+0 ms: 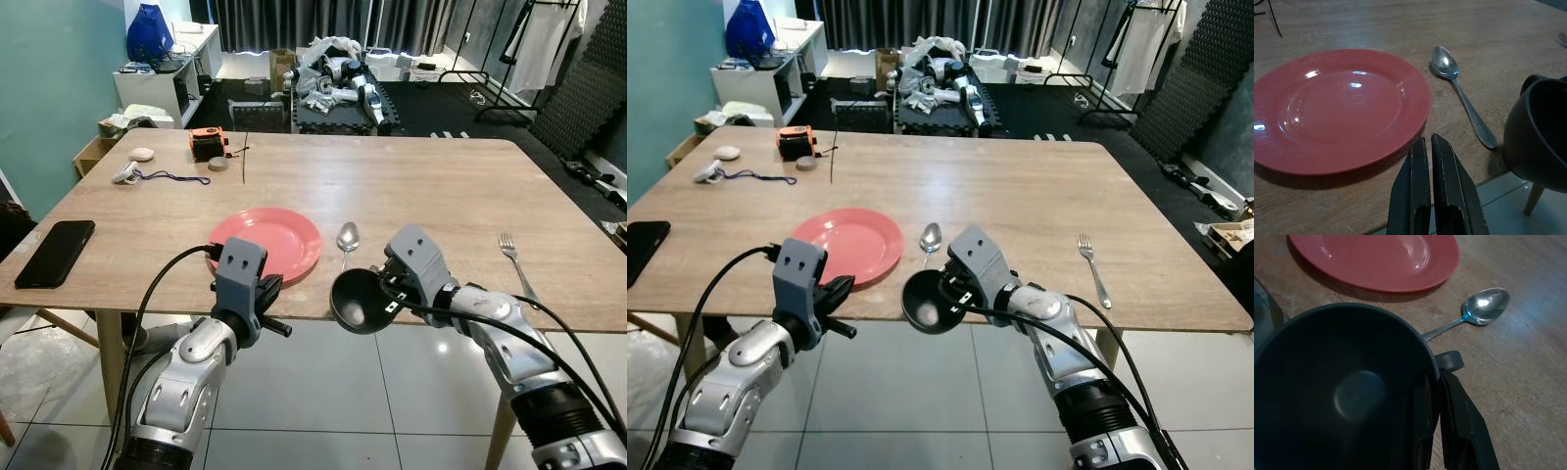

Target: Setting the table

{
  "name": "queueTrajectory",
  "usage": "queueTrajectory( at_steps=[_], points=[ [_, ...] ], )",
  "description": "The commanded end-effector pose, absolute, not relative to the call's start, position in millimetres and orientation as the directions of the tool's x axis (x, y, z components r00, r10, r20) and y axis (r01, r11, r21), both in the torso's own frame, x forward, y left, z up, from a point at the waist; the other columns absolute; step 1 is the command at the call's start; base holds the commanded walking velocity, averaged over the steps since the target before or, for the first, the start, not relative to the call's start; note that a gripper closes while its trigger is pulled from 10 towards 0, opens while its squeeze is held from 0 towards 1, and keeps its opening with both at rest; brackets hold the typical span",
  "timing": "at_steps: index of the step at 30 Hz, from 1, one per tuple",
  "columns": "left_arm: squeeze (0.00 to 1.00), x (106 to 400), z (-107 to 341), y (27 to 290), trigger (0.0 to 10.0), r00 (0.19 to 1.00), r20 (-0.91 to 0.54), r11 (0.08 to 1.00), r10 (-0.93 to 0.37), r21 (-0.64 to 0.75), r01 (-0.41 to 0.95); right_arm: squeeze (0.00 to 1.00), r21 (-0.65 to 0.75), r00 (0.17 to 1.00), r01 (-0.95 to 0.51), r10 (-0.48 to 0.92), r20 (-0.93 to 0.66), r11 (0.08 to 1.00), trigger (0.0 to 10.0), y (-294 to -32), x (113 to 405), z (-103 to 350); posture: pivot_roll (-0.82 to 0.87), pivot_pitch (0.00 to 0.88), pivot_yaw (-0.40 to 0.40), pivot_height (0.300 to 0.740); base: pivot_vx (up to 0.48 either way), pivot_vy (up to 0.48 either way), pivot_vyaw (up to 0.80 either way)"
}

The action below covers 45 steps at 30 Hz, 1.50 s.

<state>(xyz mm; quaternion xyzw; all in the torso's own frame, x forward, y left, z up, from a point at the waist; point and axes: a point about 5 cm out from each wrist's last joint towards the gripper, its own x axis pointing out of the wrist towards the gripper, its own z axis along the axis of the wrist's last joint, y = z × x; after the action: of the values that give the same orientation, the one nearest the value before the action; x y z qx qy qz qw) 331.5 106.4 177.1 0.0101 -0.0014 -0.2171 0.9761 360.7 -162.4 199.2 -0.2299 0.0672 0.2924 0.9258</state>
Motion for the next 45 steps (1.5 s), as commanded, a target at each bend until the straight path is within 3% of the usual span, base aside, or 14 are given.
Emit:
queueTrajectory(
  at_steps=[1,5,8,9,10,11,12,17,22,32,45],
  points=[
    [0.00,330,174,105,10.0,0.904,-0.012,0.904,-0.427,0.016,0.427,0.00,-0.346,0.832,-0.554,0.488,-0.264,0.757,0.0,-167,360,191,-0.01,0.087,0.063,0.740,0.000,0.000,0.00],
    [0.00,330,175,104,10.0,0.903,-0.012,0.903,-0.429,0.015,0.429,0.00,-0.291,0.866,-0.500,0.473,-0.163,0.815,0.0,-170,362,206,-0.01,0.089,0.063,0.740,0.000,0.000,0.00],
    [0.00,330,175,104,10.0,0.902,-0.010,0.902,-0.431,0.013,0.431,0.00,-0.125,0.925,-0.333,0.350,0.148,0.935,0.0,-185,370,255,-0.01,0.092,0.065,0.740,0.000,0.000,0.00],
    [0.00,330,176,104,10.0,0.902,-0.009,0.902,-0.431,0.009,0.431,0.00,-0.097,0.929,-0.292,0.307,0.206,0.951,4.9,-190,370,264,-0.01,0.093,0.064,0.740,0.000,0.000,0.00],
    [0.00,330,176,104,10.0,0.903,-0.007,0.903,-0.430,0.004,0.430,0.00,-0.067,0.932,-0.255,0.264,0.249,0.965,8.2,-195,369,271,-0.01,0.093,0.064,0.740,0.000,0.000,0.00],
    [0.00,330,177,104,10.0,0.903,-0.005,0.903,-0.430,0.001,0.430,0.00,-0.048,0.933,-0.231,0.235,0.271,0.972,8.2,-198,369,275,-0.01,0.093,0.064,0.740,0.000,0.000,0.00],
    [0.00,330,179,104,10.0,0.903,0.000,0.903,-0.429,-0.003,0.429,0.00,-0.031,0.936,-0.188,0.188,0.297,0.982,10.0,-204,368,279,-0.01,0.092,0.064,0.740,0.000,0.000,0.00],
    [0.00,331,194,102,10.0,0.904,0.045,0.903,-0.426,-0.033,0.428,0.00,0.043,0.937,0.009,-0.024,0.347,0.999,10.0,-231,360,285,-0.02,0.096,0.067,0.740,0.000,0.000,0.00],
    [0.00,341,212,101,10.0,0.904,0.085,0.906,-0.420,-0.015,0.423,0.00,0.142,0.946,0.089,-0.128,0.298,0.986,10.0,-234,354,263,-0.03,0.098,0.073,0.740,0.000,0.000,0.00],
    [0.00,342,213,100,10.0,0.909,0.084,0.911,-0.409,-0.014,0.412,0.00,0.152,0.944,0.111,-0.152,0.293,0.982,10.0,-236,357,261,-0.03,0.098,0.069,0.740,0.000,0.000,0.00],
    [0.00,340,212,96,10.0,0.903,0.075,0.905,-0.422,-0.015,0.424,0.00,0.164,0.947,0.138,-0.179,0.267,0.977,10.0,-239,358,256,-0.03,0.098,0.074,0.740,0.000,0.000,-0.80]
  ],
)
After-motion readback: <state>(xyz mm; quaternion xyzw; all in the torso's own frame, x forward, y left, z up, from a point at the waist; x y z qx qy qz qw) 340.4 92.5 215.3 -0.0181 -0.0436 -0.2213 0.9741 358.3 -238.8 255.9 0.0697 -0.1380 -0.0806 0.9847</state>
